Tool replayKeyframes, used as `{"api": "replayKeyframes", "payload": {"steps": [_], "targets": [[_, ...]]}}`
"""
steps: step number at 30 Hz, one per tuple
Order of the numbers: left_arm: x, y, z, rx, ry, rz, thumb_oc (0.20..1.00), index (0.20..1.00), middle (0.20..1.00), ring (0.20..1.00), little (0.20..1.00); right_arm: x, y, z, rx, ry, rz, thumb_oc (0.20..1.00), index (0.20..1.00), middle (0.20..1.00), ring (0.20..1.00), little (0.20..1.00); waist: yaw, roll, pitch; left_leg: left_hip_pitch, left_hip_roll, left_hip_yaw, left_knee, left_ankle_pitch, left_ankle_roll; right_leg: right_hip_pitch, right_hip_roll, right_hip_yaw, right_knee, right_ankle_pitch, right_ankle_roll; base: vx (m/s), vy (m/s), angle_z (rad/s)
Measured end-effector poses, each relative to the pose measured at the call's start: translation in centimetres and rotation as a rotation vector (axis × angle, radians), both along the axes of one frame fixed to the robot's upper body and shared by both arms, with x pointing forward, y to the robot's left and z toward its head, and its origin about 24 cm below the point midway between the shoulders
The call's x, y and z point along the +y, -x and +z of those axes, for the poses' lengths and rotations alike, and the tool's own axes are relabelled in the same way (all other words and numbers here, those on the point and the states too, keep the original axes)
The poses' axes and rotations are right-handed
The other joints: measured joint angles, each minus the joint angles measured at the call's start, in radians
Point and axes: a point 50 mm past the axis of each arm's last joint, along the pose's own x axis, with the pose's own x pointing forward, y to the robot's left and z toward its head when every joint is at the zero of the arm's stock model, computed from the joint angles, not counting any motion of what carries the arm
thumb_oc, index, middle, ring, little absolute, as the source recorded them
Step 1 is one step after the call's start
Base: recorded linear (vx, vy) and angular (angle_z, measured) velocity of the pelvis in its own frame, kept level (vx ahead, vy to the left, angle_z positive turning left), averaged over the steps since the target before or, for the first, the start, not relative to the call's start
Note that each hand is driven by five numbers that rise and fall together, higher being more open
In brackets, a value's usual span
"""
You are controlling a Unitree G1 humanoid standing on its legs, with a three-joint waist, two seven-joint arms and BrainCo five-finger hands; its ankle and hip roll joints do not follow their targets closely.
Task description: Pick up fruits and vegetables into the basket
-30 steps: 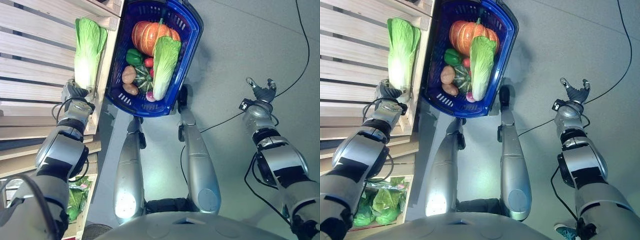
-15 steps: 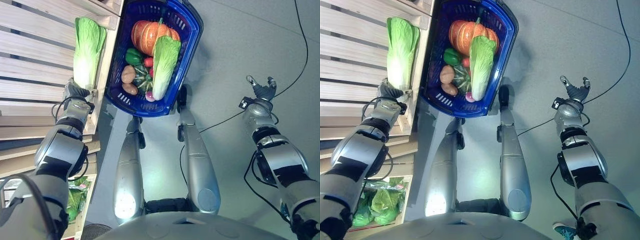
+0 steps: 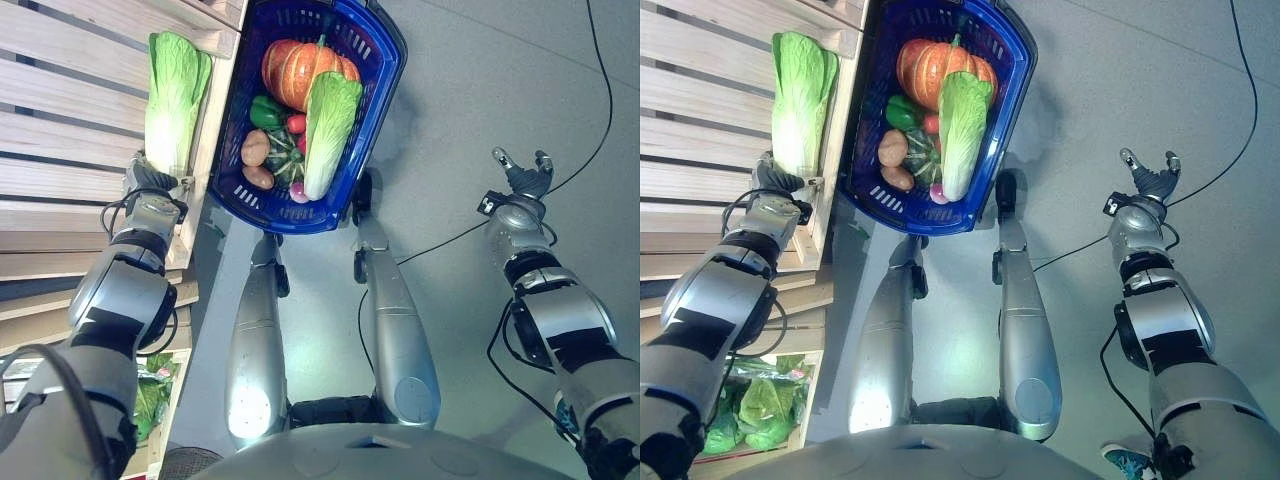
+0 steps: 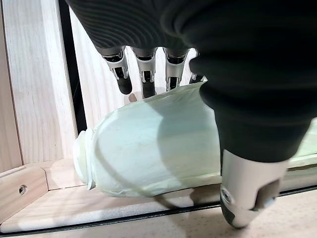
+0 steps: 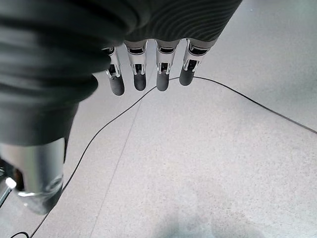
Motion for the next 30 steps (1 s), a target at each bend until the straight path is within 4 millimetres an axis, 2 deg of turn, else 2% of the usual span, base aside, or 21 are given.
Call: {"api": "replayKeyframes", "payload": {"steps": [6, 18, 24, 26, 30], "targets": [[0.0, -0.1, 0.2, 0.001, -0.004, -0.019, 0.2, 0.2, 0.2, 0.2, 0.2, 0.2, -0.1, 0.0, -0.002, -0.003, 0.003, 1.0, 1.0, 1.0, 1.0, 1.0, -0.001, -0.013, -0.001, 0.0, 0.0, 0.0, 0.001, -0.001, 0.0, 0.0, 0.0, 0.001, 0.0, 0.0, 0.0, 0.0, 0.0, 0.0], [0.4, 0.2, -0.1, -0.08, 0.055, -0.02, 0.2, 0.2, 0.2, 0.2, 0.2, 0.5, -0.2, 0.0, -0.015, -0.007, 0.031, 1.0, 1.0, 1.0, 1.0, 1.0, 0.001, -0.013, -0.001, 0.004, 0.0, 0.0, 0.002, -0.001, 0.0, 0.003, 0.0, 0.001, 0.001, 0.004, -0.005, 0.0, 0.0, 0.0], [0.1, 0.6, -0.4, -0.244, 0.148, -0.032, 0.2, 0.2, 0.2, 0.2, 0.2, 1.7, -0.6, 0.4, -0.1, -0.029, 0.144, 1.0, 1.0, 1.0, 1.0, 1.0, 0.009, -0.013, -0.001, 0.017, 0.0, 0.0, 0.0, -0.001, 0.0, 0.016, 0.0, 0.001, 0.001, 0.004, -0.006, -0.01, -0.002, 0.0], [-0.9, 0.4, 0.3, -0.372, 0.19, -0.072, 0.2, 0.2, 0.2, 0.2, 0.2, 2.7, -0.7, 0.2, -0.134, -0.04, 0.192, 1.0, 1.0, 1.0, 1.0, 1.0, 0.013, -0.013, -0.001, 0.021, 0.0, -0.001, 0.0, -0.001, 0.0, 0.02, 0.0, 0.001, 0.001, 0.004, -0.006, -0.04, -0.025, 0.01], [-2.3, 0.2, 1.1, -0.487, 0.212, -0.105, 0.2, 0.2, 0.2, 0.2, 0.2, 3.8, -0.6, 0.2, -0.176, -0.048, 0.241, 1.0, 1.0, 1.0, 1.0, 1.0, 0.027, -0.013, -0.001, 0.021, -0.001, -0.003, -0.001, 0.0, 0.0, 0.021, -0.001, -0.002, 0.0, 0.004, -0.006, -0.02, -0.036, 0.01]]}}
